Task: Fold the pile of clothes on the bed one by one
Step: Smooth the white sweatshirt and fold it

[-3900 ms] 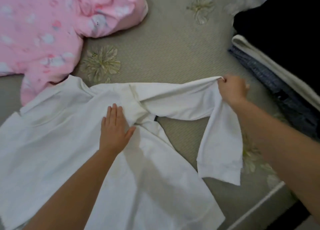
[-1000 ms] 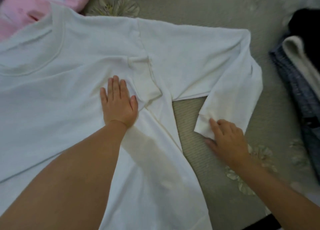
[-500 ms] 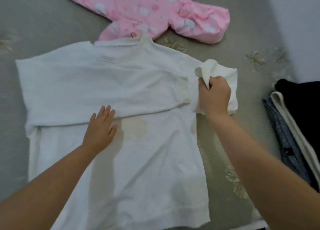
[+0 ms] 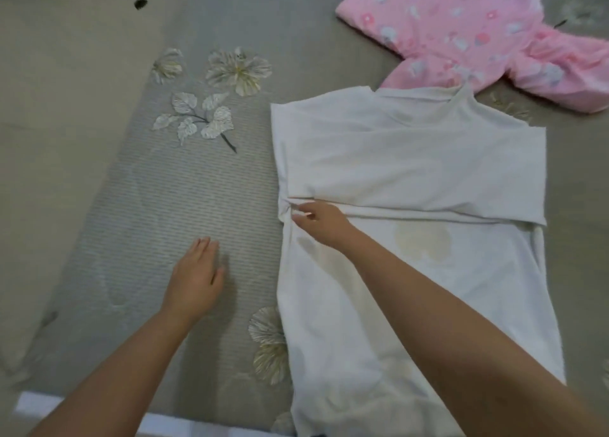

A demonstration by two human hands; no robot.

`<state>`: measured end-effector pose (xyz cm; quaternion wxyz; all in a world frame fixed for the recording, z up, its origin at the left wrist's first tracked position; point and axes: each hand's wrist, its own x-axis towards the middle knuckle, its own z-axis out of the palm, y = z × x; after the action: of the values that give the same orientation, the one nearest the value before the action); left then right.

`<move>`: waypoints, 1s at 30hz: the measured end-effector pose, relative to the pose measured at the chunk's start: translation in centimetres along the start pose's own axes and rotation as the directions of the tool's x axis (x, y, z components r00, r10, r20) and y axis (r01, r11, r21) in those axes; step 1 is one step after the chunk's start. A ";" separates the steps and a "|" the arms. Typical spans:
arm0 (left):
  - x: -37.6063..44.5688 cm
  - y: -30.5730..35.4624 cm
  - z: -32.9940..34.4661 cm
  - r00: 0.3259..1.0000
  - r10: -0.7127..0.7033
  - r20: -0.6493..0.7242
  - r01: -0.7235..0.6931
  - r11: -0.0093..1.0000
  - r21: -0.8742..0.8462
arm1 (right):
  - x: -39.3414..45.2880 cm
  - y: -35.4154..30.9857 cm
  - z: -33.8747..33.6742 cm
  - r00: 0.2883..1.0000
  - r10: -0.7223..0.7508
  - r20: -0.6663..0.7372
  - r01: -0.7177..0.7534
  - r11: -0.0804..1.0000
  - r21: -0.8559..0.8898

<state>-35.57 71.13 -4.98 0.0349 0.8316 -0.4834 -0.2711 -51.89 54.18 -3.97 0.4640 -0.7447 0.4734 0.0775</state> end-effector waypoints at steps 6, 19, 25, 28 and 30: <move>3.1 2.0 1.0 0.995 0.087 -0.046 -0.094 0.978 -0.186 | -1.9 7.2 0.4 0.981 0.117 -0.152 -0.156 0.948 -0.276; 10.9 9.9 4.2 0.855 0.513 0.081 -0.518 0.832 0.200 | -3.9 15.5 3.4 0.987 0.122 -0.104 -0.157 0.857 -0.491; 5.3 8.3 8.0 0.946 0.298 0.131 -0.321 0.921 0.221 | -3.8 15.6 3.5 0.988 0.082 -0.131 -0.135 0.873 -0.470; 2.3 7.7 8.7 0.953 0.263 0.150 -0.293 0.926 0.238 | -3.7 16.0 3.7 0.989 0.062 -0.135 -0.119 0.876 -0.468; 0.0 8.2 9.6 0.952 0.257 0.167 -0.294 0.922 0.254 | -3.7 16.0 3.6 0.991 0.053 -0.119 -0.104 0.875 -0.473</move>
<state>-46.69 68.76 -10.55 -0.0752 0.7324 -0.6299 -0.2473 -65.16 57.38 -13.79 0.2375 -0.8193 0.4926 0.1723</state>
